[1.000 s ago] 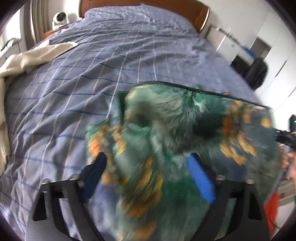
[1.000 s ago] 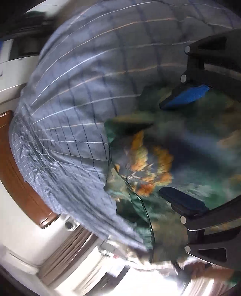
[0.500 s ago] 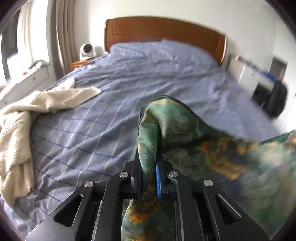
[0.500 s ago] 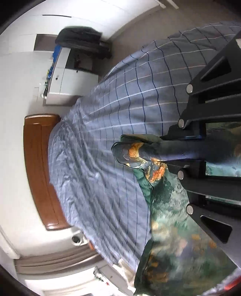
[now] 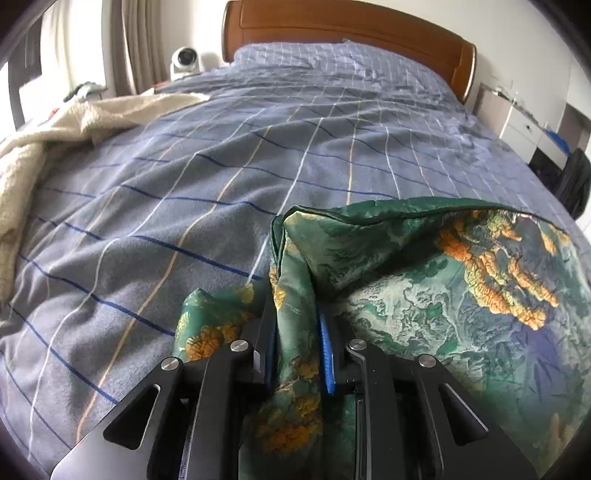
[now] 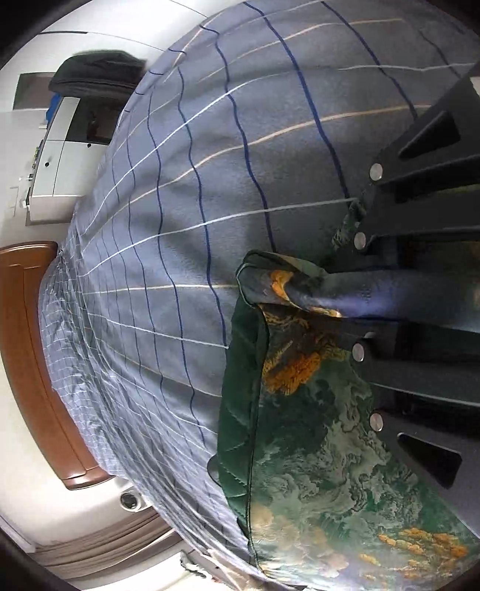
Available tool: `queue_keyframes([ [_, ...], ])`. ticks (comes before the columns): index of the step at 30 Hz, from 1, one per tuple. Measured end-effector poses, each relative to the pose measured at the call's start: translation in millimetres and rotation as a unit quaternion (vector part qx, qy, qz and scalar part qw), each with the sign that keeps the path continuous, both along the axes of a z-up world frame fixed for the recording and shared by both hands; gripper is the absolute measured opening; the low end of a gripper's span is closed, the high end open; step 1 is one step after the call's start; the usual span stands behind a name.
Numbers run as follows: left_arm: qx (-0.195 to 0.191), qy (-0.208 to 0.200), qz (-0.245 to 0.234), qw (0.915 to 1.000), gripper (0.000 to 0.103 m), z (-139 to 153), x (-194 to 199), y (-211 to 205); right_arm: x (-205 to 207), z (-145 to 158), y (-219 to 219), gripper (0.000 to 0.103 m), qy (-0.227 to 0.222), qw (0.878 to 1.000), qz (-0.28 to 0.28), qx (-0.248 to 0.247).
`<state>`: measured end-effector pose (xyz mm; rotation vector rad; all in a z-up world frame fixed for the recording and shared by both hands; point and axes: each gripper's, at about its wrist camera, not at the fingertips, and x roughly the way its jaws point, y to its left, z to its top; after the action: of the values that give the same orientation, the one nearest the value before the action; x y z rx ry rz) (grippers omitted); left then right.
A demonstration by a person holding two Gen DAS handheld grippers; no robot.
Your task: Fold large clothes
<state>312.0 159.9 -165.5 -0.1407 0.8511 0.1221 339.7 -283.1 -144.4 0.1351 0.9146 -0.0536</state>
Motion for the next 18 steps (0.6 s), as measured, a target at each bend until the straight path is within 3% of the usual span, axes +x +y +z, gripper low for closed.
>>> queue_keyframes([
  [15,-0.036,-0.017,-0.003,0.9992,0.021,-3,-2,9,-2,0,-5,0.018,-0.01,0.999,-0.002,0.03],
  [18,-0.032,-0.01,-0.001,0.9994,0.03,3,-2,9,-3,2,-11,0.019,-0.015,0.999,-0.003,0.048],
])
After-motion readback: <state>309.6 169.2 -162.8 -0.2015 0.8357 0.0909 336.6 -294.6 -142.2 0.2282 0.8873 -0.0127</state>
